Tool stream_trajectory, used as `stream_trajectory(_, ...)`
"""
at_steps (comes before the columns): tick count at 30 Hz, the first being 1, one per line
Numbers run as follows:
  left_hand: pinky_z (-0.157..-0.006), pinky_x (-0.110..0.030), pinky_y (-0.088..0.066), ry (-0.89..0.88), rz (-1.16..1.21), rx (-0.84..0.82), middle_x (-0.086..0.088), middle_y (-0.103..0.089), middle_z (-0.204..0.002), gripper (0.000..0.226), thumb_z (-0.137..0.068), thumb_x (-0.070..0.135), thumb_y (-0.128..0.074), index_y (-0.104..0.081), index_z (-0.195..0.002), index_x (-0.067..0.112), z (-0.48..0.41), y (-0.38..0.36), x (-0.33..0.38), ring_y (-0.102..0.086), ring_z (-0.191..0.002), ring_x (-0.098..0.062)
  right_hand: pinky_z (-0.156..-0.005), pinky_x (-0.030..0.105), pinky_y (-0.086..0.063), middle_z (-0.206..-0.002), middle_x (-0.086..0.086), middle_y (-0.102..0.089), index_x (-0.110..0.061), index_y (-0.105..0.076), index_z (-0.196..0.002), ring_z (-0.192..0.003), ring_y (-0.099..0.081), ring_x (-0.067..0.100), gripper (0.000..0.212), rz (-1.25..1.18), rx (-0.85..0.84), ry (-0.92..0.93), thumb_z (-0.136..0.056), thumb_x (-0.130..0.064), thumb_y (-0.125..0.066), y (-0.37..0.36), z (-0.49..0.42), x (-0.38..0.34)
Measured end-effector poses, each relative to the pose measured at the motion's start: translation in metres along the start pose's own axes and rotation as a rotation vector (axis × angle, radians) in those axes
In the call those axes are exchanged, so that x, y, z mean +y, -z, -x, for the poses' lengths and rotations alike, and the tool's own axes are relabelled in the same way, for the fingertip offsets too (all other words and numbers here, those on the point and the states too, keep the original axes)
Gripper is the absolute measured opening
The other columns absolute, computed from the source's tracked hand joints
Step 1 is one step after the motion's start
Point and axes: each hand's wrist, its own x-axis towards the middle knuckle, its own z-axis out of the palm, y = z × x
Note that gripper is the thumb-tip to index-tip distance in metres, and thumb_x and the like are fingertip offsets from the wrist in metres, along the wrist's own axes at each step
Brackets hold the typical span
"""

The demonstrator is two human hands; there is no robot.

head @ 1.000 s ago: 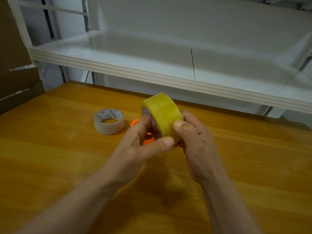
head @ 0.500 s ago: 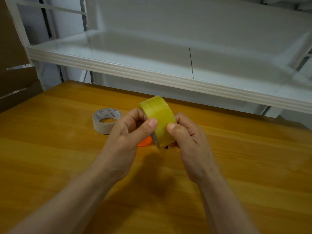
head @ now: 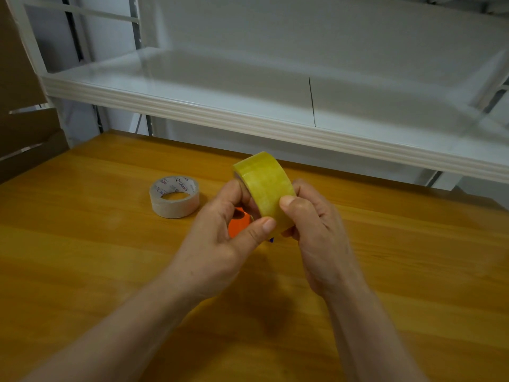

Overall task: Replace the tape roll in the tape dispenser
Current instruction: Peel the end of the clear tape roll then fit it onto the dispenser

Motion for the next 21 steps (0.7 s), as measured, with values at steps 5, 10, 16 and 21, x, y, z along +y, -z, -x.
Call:
stream_trajectory(5,-0.083,-0.057,-0.051,-0.045,-0.121,-0.006,-0.007,-0.064,-0.101,0.025,-0.087,0.028,-0.064,-0.061,-0.11,0.017,0.0008,-0.0007,-0.0023,-0.062,-0.096,-0.029,-0.058,0.035,-0.036,-0.07,0.002,-0.047,-0.018,-0.055,-0.074,-0.065,-0.041,0.02,0.021,0.011,0.022,-0.014,-0.092,-0.025,-0.047,-0.0009,0.0,-0.0006)
stream_trajectory(10,-0.081,-0.055,-0.051,-0.071,-0.258,-0.007,-0.007,-0.063,-0.103,0.025,-0.088,0.031,-0.064,-0.06,-0.109,0.017,0.0007,0.0005,-0.0048,-0.061,-0.1,-0.031,-0.058,0.046,-0.036,-0.075,0.024,-0.047,0.0,-0.053,-0.086,-0.065,-0.043,0.033,0.03,-0.009,0.032,-0.009,-0.091,-0.029,-0.048,-0.0004,-0.0002,0.0018)
stream_trajectory(16,-0.079,-0.049,-0.047,-0.141,-0.488,0.007,0.0,-0.059,-0.1,0.028,-0.087,0.036,-0.063,-0.06,-0.107,0.016,0.0029,0.0,-0.0038,-0.054,-0.099,-0.025,-0.062,0.047,-0.042,-0.088,0.034,-0.049,0.006,-0.054,-0.095,-0.073,-0.05,0.044,0.041,-0.039,0.051,-0.024,-0.089,-0.034,-0.048,0.0006,-0.0005,0.0024)
stream_trajectory(21,-0.078,-0.048,-0.044,-0.2,-0.61,-0.003,0.002,-0.056,-0.096,0.022,-0.087,0.03,-0.065,-0.06,-0.103,0.015,0.003,-0.0012,-0.0019,-0.051,-0.092,-0.025,-0.06,0.063,-0.044,-0.09,0.04,-0.049,0.007,-0.053,-0.095,-0.075,-0.05,0.052,0.047,-0.053,0.082,-0.047,-0.085,-0.038,-0.049,-0.0013,-0.0013,-0.0009)
